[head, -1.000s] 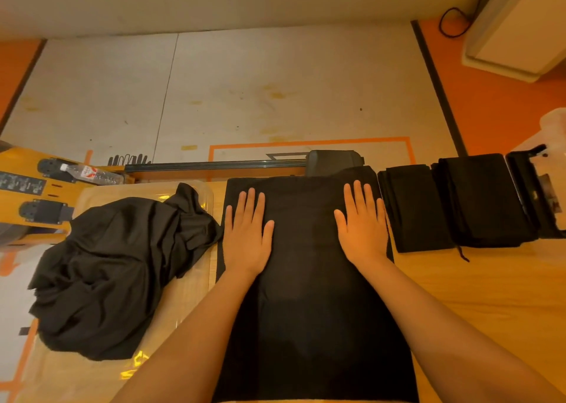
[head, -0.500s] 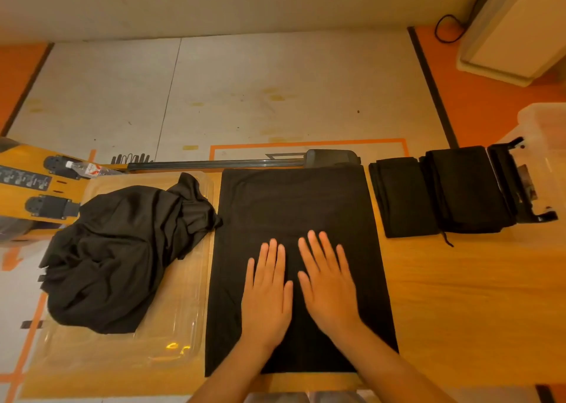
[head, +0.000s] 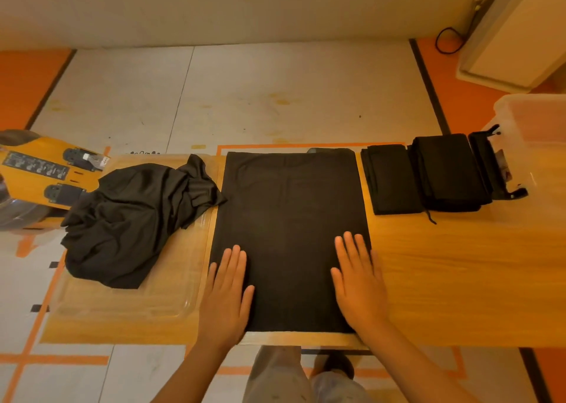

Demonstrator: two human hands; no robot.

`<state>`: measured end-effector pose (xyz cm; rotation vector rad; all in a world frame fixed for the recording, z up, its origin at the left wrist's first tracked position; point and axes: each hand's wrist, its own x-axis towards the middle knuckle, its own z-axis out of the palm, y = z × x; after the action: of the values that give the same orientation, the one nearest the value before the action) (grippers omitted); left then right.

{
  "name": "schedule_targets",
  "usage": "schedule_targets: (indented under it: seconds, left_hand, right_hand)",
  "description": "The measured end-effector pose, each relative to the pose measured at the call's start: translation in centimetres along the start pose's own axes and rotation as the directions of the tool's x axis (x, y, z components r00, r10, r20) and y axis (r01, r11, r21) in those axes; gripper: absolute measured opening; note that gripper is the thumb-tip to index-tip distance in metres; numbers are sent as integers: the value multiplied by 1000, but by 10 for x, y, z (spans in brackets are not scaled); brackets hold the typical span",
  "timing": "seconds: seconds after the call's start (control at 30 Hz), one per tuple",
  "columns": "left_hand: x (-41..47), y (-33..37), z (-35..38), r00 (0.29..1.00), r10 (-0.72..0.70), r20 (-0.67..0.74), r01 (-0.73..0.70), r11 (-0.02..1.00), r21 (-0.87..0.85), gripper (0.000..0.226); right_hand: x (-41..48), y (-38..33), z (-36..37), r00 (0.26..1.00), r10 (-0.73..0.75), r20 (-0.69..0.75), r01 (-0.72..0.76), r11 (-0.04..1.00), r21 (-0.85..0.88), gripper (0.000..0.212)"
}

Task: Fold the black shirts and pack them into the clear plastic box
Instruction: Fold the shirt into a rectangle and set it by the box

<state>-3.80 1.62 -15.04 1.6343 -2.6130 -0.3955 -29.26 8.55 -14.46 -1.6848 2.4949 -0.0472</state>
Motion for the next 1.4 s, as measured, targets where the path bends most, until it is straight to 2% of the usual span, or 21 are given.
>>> schedule_targets:
  seconds: [0.1, 0.23, 0.37, 0.47, 0.53, 0.63, 0.7, 0.87, 1.03, 1.1, 1.23, 1.3, 1.4]
  left_hand:
    - [-19, 12, 8, 997, 35, 74, -37, 999, 33, 59]
    - [-38, 7, 14, 993, 47, 108, -53, 997, 57, 67]
    - [-48, 6, 13, 986, 120, 115, -127, 990, 63, 98]
    - [-57, 4, 11, 971, 184, 151, -200, 975, 100, 98]
    - [-63, -5, 13, 967, 221, 123, -235, 966, 111, 89]
    - [-71, -9, 15, 980, 185, 70, -190, 979, 78, 107]
    - [-77, -9, 14, 981, 186, 49, -190, 979, 75, 113]
    - [-89, -14, 14, 976, 198, 91, -208, 970, 125, 118]
    - [-102, -13, 4, 978, 194, 84, -200, 977, 70, 113]
    - [-104, -10, -5, 986, 137, 95, -135, 990, -29, 99]
    - [-105, -3, -27, 993, -19, 113, 46, 970, -240, 52]
    - [-101, 1, -40, 987, -100, 123, 137, 929, -345, 39]
    - [-96, 4, -58, 980, -166, 109, 199, 844, -498, 35]
  right_hand:
    - [-23, -24, 2, 975, -200, 98, 198, 980, 29, 58]
    - [-48, -4, 11, 954, -219, 204, 220, 975, 21, 65]
    - [-61, 15, 9, 899, -378, 220, 381, 924, 32, 87]
    - [-65, 25, 6, 858, -446, 254, 459, 888, 7, 98]
    - [-68, 31, 9, 851, -458, 259, 473, 881, 5, 116]
    - [-72, 38, 13, 869, -430, 246, 438, 899, 27, 141]
    - [-76, 42, 14, 868, -432, 243, 445, 895, 0, 146]
    - [-93, 53, 21, 845, -473, 249, 492, 870, -20, 142]
    - [-101, 73, 18, 827, -523, 207, 531, 847, 15, 137]
    - [-97, 76, 6, 820, -524, 230, 524, 849, 65, 115]
    - [-94, 76, -27, 873, -435, 221, 389, 894, 221, 57]
    - [-94, 81, -31, 900, -384, 206, 322, 905, 277, 46]
    - [-93, 83, -42, 952, -241, 191, 135, 886, 443, 31]
